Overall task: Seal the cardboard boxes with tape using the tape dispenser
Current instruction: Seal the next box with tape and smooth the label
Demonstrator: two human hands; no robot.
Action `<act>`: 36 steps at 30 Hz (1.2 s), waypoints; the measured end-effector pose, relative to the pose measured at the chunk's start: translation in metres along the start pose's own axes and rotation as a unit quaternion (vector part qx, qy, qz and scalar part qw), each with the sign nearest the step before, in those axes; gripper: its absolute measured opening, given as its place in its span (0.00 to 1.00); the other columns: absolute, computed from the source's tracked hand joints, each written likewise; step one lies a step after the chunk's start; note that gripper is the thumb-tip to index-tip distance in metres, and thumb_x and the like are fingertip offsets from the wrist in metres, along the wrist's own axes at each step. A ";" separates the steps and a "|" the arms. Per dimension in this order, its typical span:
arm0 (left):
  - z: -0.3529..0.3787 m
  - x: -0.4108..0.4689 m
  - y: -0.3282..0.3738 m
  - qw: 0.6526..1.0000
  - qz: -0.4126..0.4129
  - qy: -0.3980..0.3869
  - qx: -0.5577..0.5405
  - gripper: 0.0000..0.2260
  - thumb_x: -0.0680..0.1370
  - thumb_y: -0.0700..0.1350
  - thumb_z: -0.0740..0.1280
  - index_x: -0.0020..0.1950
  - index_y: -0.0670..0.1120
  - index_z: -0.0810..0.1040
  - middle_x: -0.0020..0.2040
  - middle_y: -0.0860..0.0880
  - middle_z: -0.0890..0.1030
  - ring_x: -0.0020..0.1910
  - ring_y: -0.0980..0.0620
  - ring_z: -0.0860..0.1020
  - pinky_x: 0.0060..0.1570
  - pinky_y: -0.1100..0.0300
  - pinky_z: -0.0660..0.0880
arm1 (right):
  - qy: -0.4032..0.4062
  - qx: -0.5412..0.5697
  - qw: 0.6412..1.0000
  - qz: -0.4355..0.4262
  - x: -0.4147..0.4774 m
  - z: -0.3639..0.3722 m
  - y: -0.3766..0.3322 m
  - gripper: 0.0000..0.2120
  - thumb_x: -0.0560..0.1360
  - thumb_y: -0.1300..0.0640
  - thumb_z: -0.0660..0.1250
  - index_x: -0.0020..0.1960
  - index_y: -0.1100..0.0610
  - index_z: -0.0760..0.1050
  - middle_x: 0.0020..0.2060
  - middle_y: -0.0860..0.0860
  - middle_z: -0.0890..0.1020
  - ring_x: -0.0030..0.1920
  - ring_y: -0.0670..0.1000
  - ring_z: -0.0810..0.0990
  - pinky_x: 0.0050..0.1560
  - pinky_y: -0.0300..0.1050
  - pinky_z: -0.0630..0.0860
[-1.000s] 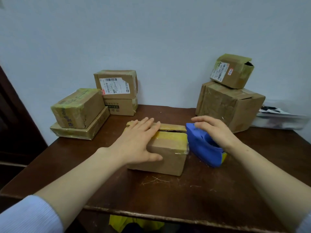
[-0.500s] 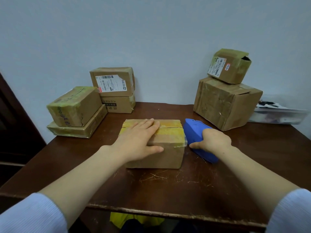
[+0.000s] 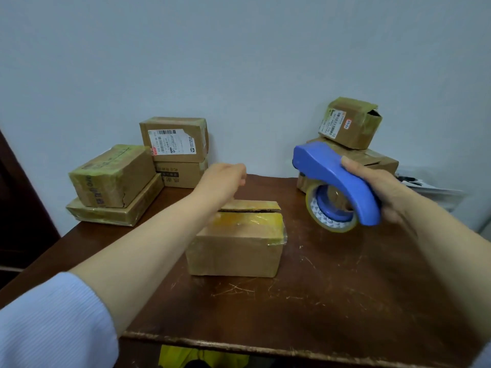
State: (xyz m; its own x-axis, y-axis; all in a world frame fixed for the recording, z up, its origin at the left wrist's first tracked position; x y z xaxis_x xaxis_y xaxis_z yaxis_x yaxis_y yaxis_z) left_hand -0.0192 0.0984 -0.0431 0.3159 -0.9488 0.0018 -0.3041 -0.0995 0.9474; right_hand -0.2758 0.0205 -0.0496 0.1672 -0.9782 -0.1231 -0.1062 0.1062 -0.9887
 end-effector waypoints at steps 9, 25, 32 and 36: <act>0.034 -0.001 0.014 0.955 -0.168 -0.110 -0.219 0.25 0.80 0.57 0.55 0.56 0.36 0.76 0.53 0.38 0.81 0.39 0.48 0.74 0.29 0.61 0.67 | -0.056 -0.002 0.998 0.018 -0.022 0.025 -0.029 0.14 0.70 0.45 0.66 0.41 0.56 0.76 0.21 0.50 0.77 0.18 0.47 0.73 0.20 0.34 0.71; 0.017 0.006 0.012 0.958 -0.122 -0.054 -0.255 0.06 0.77 0.38 0.66 0.40 0.42 0.76 0.30 0.48 0.78 0.28 0.55 0.69 0.21 0.68 0.63 | -0.101 -0.097 0.990 -0.015 -0.022 0.048 -0.047 0.19 0.59 0.46 0.69 0.41 0.60 0.78 0.25 0.53 0.81 0.22 0.49 0.77 0.23 0.38 0.75; -0.016 0.013 0.009 0.985 -0.054 0.035 -0.160 0.06 0.73 0.34 0.67 0.37 0.41 0.76 0.22 0.50 0.75 0.25 0.54 0.72 0.22 0.66 0.61 | -0.161 -0.166 0.973 -0.019 -0.021 0.067 -0.055 0.23 0.58 0.47 0.71 0.46 0.62 0.77 0.30 0.55 0.82 0.26 0.50 0.79 0.28 0.42 0.77; -0.028 0.014 0.000 0.986 -0.052 0.063 -0.142 0.05 0.72 0.32 0.66 0.38 0.40 0.77 0.21 0.49 0.74 0.22 0.54 0.70 0.23 0.65 0.61 | -0.163 -0.220 0.962 -0.020 -0.019 0.082 -0.056 0.25 0.57 0.44 0.73 0.45 0.61 0.79 0.31 0.55 0.83 0.27 0.51 0.80 0.29 0.42 0.78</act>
State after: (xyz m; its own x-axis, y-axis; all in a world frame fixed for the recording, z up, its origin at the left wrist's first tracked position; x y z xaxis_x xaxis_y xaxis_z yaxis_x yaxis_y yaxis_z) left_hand 0.0111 0.0933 -0.0344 0.4467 -0.8914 -0.0771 -0.0051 -0.0887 0.9960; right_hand -0.1930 0.0472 0.0009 0.4703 -0.8648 -0.1760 -0.4851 -0.0868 -0.8701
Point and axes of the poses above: each hand's wrist, its own x-axis towards the middle knuckle, its own z-axis out of the palm, y = z × x, the point moved 7 cm from there along x, towards the middle knuckle
